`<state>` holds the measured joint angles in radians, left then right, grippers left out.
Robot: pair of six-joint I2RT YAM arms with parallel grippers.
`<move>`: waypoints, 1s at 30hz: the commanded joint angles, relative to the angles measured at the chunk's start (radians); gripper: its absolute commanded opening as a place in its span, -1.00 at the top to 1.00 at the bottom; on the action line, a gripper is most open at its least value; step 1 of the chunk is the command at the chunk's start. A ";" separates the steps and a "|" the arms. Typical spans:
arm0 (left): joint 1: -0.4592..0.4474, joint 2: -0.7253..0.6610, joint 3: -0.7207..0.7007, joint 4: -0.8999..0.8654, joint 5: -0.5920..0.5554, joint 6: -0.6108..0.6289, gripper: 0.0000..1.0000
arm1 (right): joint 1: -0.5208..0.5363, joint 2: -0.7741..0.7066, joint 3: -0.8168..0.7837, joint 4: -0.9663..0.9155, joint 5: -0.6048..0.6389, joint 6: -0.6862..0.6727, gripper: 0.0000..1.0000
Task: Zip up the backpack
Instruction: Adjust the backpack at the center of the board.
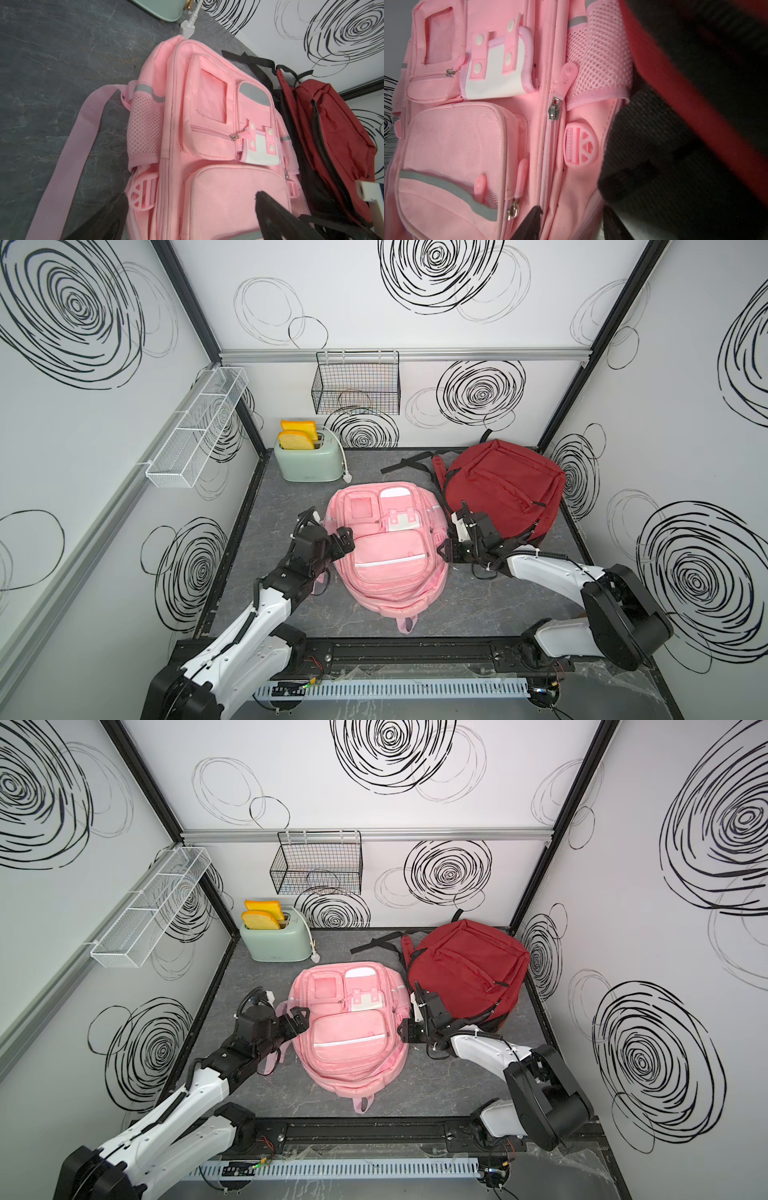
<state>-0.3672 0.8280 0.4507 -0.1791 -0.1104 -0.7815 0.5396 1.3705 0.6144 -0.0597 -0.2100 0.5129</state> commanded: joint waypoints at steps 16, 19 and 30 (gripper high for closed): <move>-0.042 0.072 -0.218 0.132 0.073 -0.172 -0.54 | 0.000 0.093 0.000 0.121 -0.037 0.020 0.41; -0.045 0.108 -0.227 0.186 0.094 -0.180 0.01 | 0.008 0.091 -0.004 0.128 -0.056 0.013 0.77; -0.009 0.151 -0.106 0.123 0.036 -0.117 1.00 | 0.226 -0.007 -0.006 0.010 0.004 -0.004 0.99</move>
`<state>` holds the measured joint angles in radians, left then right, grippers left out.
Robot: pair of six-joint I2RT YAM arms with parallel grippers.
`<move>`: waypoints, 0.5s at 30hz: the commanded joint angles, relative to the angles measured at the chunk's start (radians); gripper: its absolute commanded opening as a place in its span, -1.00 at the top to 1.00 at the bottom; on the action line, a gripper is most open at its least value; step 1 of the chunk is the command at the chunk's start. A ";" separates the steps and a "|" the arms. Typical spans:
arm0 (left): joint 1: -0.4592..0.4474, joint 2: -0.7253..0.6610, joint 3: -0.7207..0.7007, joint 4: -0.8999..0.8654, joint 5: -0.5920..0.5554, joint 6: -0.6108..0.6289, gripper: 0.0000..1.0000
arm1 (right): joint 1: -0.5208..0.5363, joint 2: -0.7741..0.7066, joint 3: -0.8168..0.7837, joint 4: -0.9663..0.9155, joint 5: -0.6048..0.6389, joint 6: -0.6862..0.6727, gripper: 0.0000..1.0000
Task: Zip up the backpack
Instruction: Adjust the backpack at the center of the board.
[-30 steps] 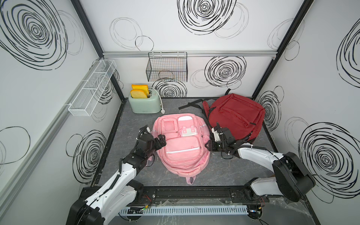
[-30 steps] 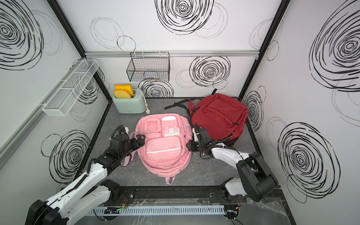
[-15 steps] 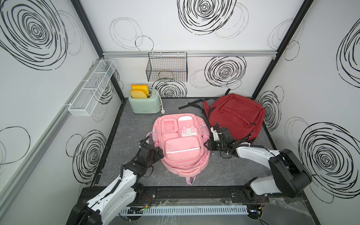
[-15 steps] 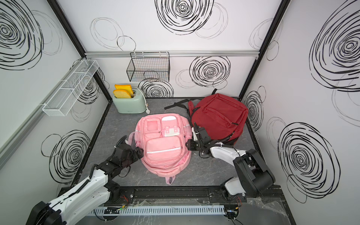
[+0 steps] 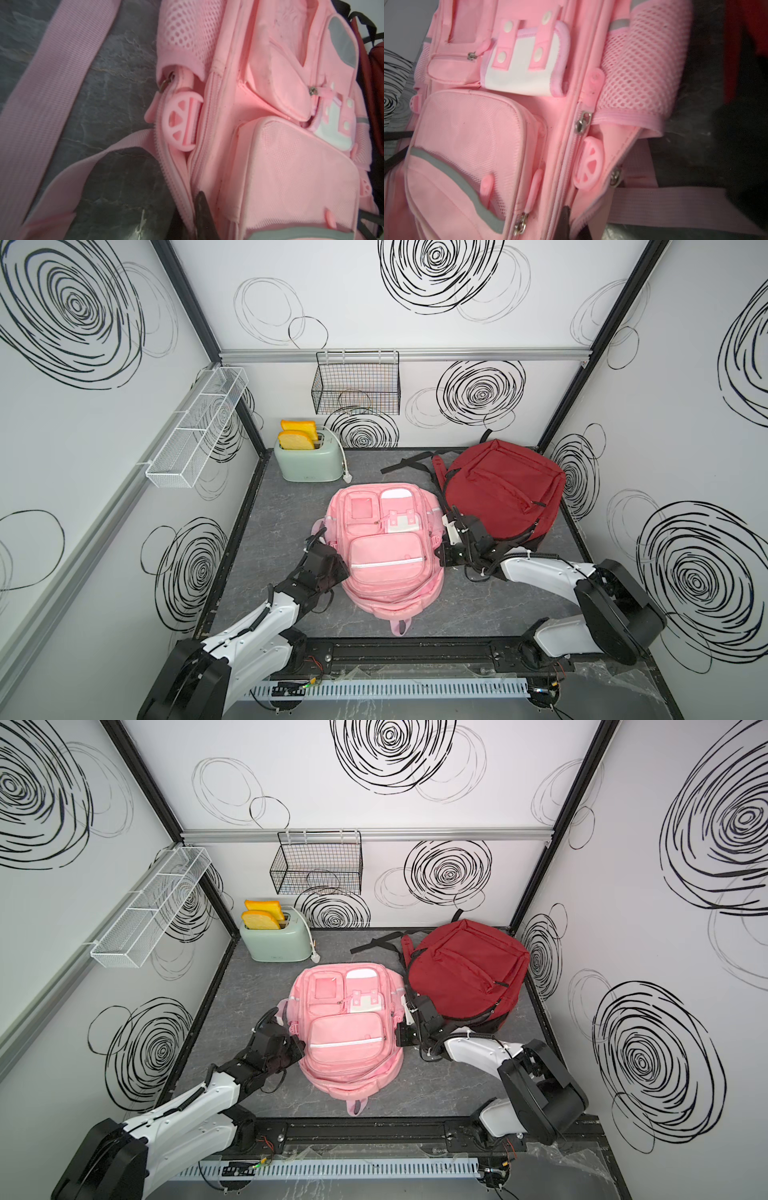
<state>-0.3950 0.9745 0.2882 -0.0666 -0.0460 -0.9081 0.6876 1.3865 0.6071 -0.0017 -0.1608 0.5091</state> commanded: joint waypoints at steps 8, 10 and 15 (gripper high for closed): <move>0.118 0.043 0.151 -0.013 -0.084 0.065 1.00 | 0.206 0.023 0.064 -0.150 -0.055 0.012 0.59; 0.142 0.067 0.167 -0.011 -0.083 0.081 1.00 | 0.194 -0.007 0.086 -0.219 -0.023 0.012 0.21; 0.185 0.087 0.177 -0.003 -0.066 0.114 1.00 | 0.068 -0.163 0.084 -0.283 0.044 0.030 -0.37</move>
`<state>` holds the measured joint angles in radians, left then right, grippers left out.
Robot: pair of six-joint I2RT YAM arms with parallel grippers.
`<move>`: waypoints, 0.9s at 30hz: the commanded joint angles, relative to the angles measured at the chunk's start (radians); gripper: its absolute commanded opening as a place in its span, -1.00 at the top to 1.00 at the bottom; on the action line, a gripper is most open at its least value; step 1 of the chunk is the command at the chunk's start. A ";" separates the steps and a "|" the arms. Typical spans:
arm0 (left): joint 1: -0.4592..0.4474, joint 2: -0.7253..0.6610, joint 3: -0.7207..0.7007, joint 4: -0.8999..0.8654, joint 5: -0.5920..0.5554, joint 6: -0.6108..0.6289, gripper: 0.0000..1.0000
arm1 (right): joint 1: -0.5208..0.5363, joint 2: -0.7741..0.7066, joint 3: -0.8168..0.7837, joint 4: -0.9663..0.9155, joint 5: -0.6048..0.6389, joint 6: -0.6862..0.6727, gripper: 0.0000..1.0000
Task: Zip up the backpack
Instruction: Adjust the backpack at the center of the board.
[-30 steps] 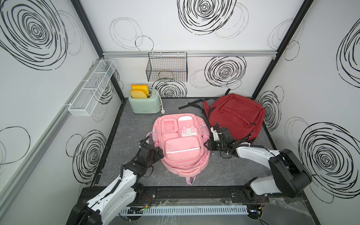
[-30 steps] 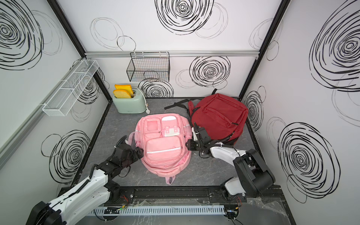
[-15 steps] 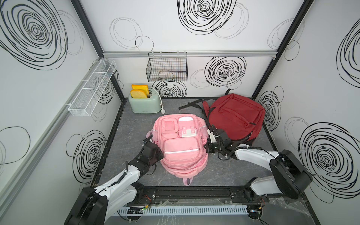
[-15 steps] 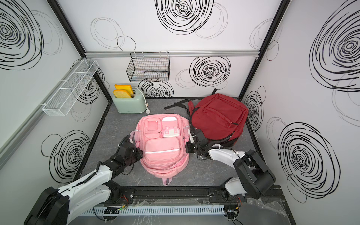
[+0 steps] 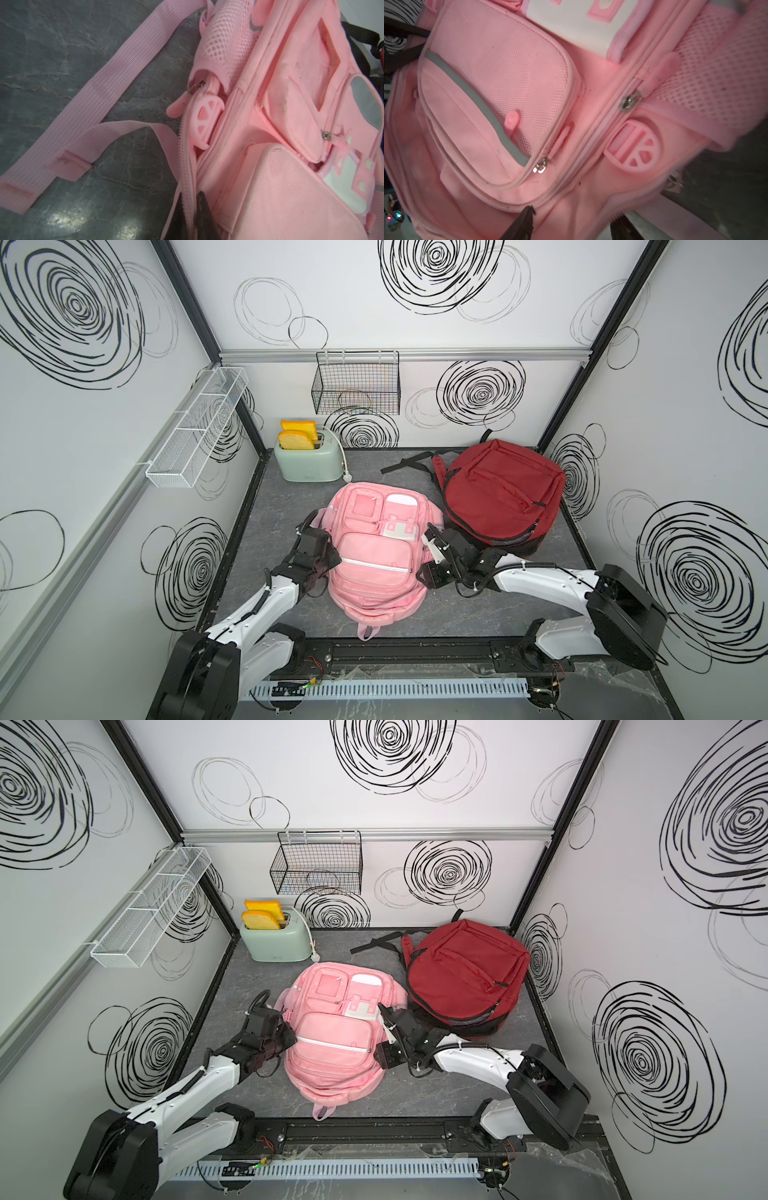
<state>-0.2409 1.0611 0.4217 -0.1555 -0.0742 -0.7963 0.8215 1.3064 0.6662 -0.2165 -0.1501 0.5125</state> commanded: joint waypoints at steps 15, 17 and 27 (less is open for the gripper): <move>0.051 0.020 0.009 0.130 0.032 0.017 1.00 | -0.276 0.086 0.010 0.292 -0.071 0.105 -0.43; 0.051 0.013 0.000 0.129 0.039 0.019 1.00 | -0.277 0.135 0.027 0.338 -0.069 0.116 -0.43; 0.051 -0.046 -0.056 0.111 0.066 0.022 1.00 | -0.279 0.374 0.164 0.424 -0.046 0.138 -0.42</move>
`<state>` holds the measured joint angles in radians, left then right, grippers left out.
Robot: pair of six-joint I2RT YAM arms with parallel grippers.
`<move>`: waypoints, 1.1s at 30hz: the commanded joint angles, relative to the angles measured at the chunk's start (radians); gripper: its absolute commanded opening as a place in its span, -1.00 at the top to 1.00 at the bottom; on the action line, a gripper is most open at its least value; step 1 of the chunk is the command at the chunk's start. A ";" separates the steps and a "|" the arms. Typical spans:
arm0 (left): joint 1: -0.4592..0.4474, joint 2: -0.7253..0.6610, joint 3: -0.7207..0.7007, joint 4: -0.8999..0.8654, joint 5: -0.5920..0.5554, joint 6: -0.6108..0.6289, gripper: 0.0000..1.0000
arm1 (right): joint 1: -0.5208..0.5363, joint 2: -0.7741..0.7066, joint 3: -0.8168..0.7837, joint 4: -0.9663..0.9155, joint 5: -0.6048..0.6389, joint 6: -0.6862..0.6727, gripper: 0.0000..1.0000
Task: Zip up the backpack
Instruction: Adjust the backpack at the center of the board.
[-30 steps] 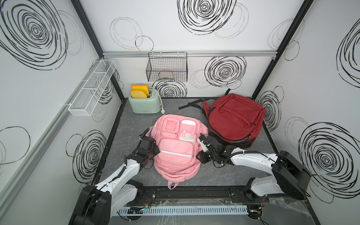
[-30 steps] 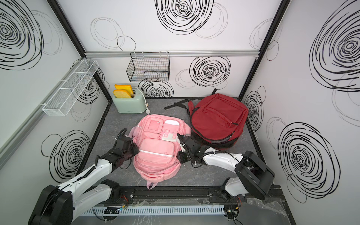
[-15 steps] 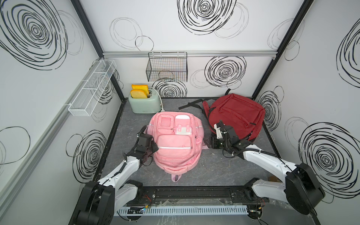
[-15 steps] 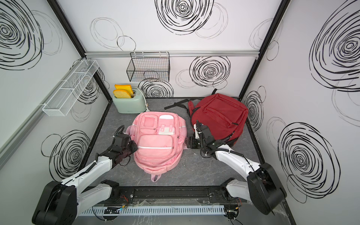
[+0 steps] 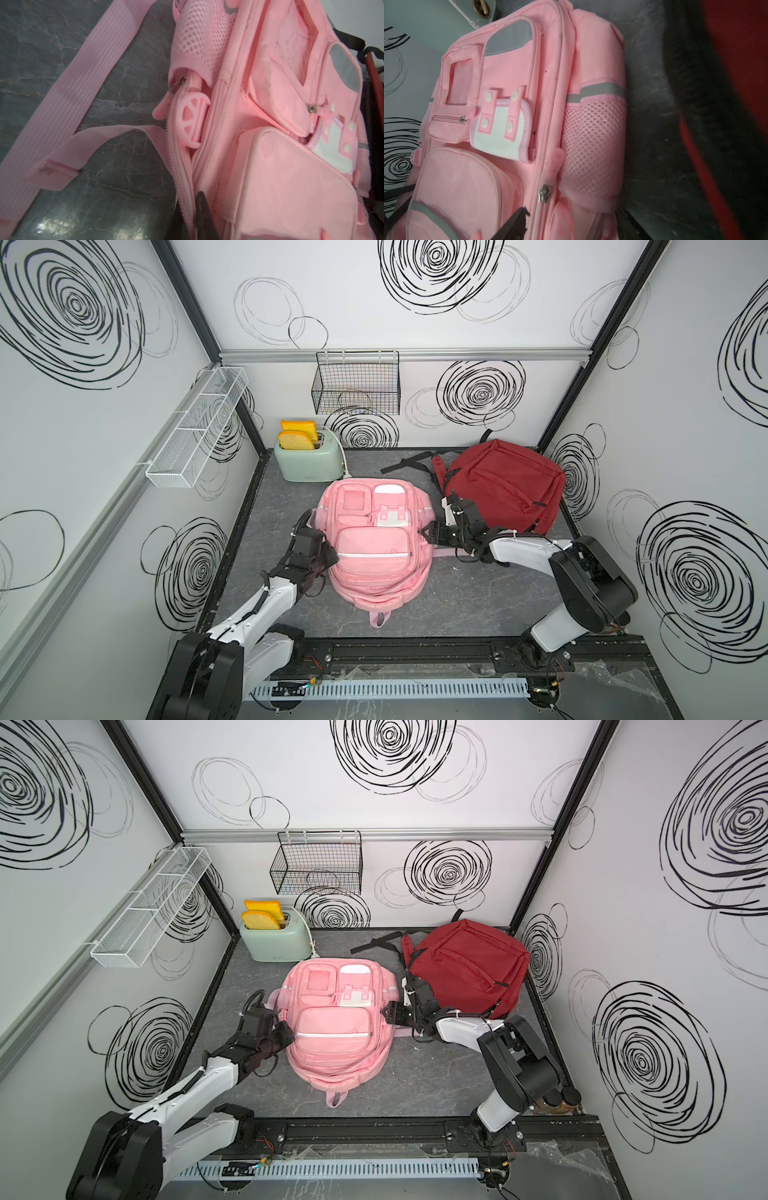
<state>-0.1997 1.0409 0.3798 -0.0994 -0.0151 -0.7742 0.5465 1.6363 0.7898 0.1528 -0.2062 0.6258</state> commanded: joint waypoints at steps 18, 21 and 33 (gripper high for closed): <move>0.006 -0.092 0.010 0.010 0.048 -0.011 1.00 | 0.098 -0.033 0.122 -0.066 0.029 -0.068 1.00; -0.004 -0.124 0.048 -0.018 0.051 -0.020 1.00 | 0.176 -0.163 0.142 -0.163 0.103 -0.100 1.00; -0.037 0.054 0.242 0.059 0.071 -0.045 1.00 | 0.412 -0.557 0.038 -0.372 0.411 0.003 1.00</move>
<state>-0.2214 1.0538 0.5339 -0.2481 0.0376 -0.7738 0.8894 1.1545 0.8703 -0.1875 0.1402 0.5774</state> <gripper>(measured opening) 0.089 0.099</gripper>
